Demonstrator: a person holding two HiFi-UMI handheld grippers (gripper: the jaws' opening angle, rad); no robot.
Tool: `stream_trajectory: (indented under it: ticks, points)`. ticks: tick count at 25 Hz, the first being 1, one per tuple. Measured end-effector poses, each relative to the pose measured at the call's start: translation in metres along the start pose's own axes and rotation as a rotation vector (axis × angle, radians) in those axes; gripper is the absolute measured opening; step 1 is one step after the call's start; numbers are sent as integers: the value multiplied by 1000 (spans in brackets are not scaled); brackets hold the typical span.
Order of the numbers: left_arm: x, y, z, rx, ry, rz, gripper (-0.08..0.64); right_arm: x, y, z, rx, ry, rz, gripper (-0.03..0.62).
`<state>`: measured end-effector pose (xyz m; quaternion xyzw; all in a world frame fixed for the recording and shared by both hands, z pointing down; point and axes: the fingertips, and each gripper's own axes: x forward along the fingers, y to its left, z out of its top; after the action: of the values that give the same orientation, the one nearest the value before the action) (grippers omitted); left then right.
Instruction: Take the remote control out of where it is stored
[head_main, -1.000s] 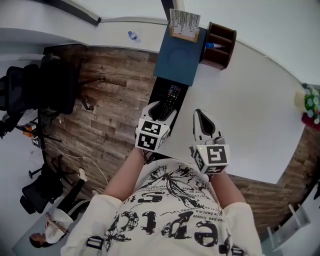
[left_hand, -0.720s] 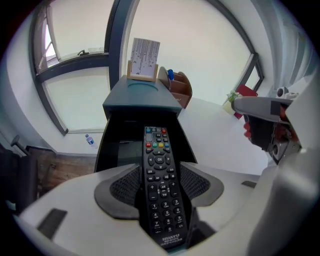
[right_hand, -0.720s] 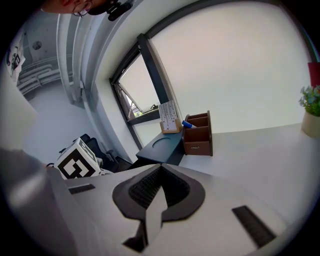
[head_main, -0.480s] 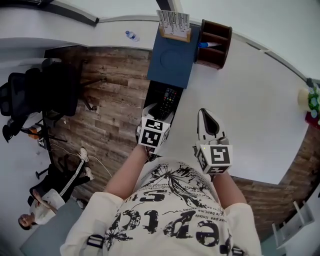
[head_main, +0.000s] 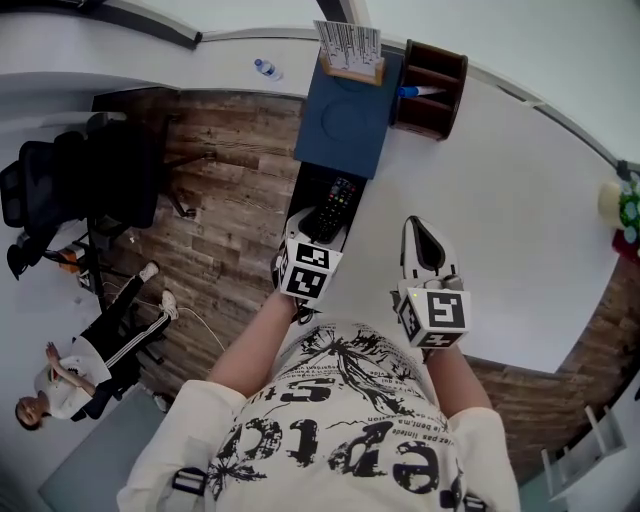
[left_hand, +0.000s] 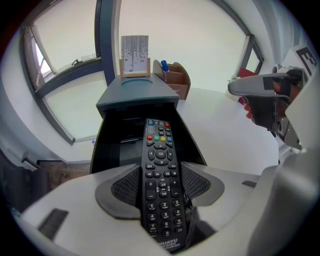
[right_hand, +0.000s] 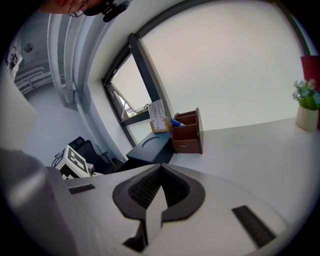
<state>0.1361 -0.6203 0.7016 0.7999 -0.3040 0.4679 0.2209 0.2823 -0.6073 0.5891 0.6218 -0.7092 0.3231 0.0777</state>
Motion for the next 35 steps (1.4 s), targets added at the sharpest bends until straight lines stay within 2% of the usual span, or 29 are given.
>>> stream_trajectory:
  ticks: [8,11,14,21,28,35]
  points:
    - [0,4,0,-14,-19,21,249,-4,4,5,-25,-16,-1,-8]
    - [-8,7,6,-24,-60,24,247,-8,8,7,-44,-23,-2,-8]
    - [-24,8,17,-1,-113,25,247,-13,17,8,-55,-30,-2,-8]
    - [-87,9,63,-19,-330,27,247,-26,40,23,-108,-87,-7,-8]
    - [-171,1,95,-22,-579,-21,247,-55,74,58,-142,-229,-50,-8]
    - [-254,-12,112,43,-808,-68,247,-93,109,89,-198,-371,-121,-8]
